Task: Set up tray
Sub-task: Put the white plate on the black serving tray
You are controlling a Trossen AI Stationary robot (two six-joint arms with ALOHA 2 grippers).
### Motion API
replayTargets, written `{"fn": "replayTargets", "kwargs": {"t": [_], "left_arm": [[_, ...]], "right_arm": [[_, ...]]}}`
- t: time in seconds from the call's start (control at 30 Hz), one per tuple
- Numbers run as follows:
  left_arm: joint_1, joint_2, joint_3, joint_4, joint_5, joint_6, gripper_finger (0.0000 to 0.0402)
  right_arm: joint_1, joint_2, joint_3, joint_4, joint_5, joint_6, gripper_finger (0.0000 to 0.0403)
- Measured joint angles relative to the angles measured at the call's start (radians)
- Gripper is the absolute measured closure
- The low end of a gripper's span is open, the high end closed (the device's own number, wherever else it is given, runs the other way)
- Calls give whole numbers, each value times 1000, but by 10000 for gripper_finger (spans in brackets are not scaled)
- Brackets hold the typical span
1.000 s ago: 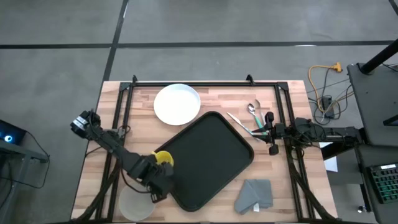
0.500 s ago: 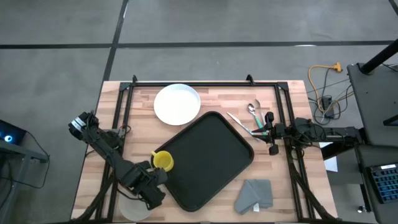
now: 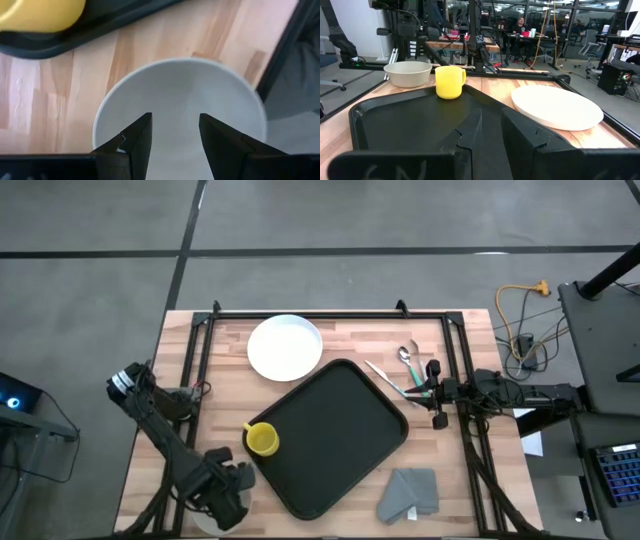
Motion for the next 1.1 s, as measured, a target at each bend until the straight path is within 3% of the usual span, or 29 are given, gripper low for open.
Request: {"fn": "replayTargets", "kwargs": {"t": [1.1], "left_arm": [[0,0,-98,22,3,31,252]], "right_arm": [[0,0,0,0,0,0,335]]}}
